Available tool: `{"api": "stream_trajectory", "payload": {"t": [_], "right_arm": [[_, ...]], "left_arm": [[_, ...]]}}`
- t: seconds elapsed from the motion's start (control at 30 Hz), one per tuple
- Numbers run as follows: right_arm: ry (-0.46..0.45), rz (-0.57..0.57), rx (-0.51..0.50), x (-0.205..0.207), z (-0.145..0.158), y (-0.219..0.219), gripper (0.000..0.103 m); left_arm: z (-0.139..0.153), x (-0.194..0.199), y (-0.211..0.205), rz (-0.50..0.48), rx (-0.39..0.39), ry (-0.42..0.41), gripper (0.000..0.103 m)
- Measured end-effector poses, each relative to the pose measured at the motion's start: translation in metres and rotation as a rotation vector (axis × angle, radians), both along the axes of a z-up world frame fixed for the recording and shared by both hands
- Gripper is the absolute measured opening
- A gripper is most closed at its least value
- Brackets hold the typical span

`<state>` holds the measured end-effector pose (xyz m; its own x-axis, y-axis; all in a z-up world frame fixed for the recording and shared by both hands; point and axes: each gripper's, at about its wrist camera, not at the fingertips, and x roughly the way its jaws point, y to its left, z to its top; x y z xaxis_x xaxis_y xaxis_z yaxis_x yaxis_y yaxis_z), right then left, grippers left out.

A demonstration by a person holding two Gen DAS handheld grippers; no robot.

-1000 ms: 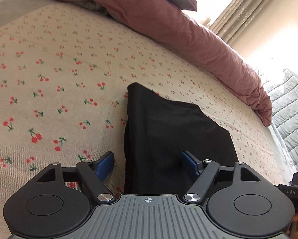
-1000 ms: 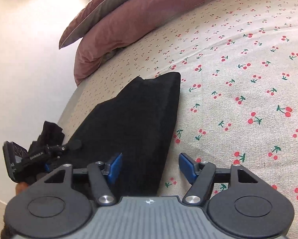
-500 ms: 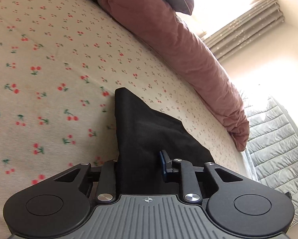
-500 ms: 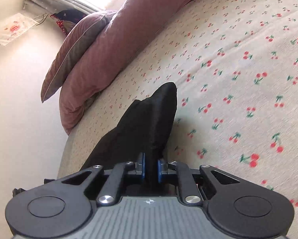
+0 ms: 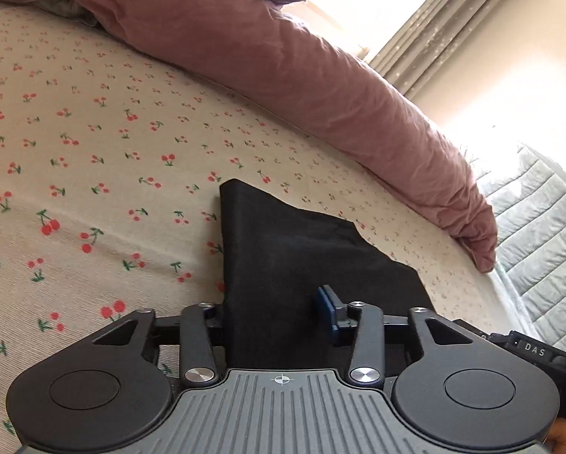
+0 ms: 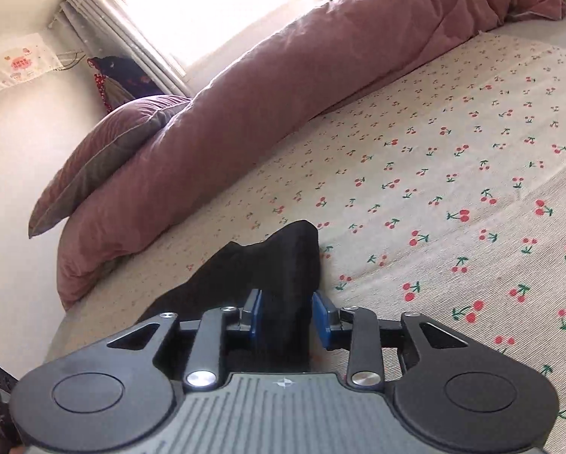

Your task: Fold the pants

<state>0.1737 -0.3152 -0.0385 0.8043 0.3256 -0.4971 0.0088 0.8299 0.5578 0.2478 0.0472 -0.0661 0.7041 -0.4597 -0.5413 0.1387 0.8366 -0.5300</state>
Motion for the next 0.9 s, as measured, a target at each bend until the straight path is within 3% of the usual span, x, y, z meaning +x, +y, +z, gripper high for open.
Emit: {"api": "stream_trajectory", "payload": {"t": [0.1,0.27,0.4,0.5,0.6,0.77,0.9], "right_arm": [[0.003,0.038,-0.059,-0.006,0.007,0.006,0.039],[-0.062,0.113,-0.142,-0.023,0.026,0.034,0.045],[-0.075,0.191,-0.25,-0.034,0.03,0.065,0.045],[-0.049,0.249,-0.335,-0.044,0.023,0.081,0.044],[-0.038,0.292,-0.442,-0.055,0.013,0.091,0.045],[-0.076,0.36,-0.605,-0.083,0.007,0.1,0.046],[-0.038,0.388,-0.638,-0.104,0.008,0.099,0.051]], "left_arm": [[0.024,-0.017,0.0,0.014,0.115,-0.087,0.052],[0.057,-0.059,-0.006,-0.014,0.169,-0.165,0.053],[0.063,-0.086,-0.026,-0.102,0.231,-0.186,0.051],[0.043,-0.094,-0.037,-0.152,0.273,-0.14,0.051],[0.019,-0.104,-0.037,-0.135,0.34,-0.092,0.05],[0.02,-0.136,-0.028,-0.193,0.412,-0.057,0.054],[0.017,-0.152,-0.013,-0.207,0.45,0.013,0.055]]}}
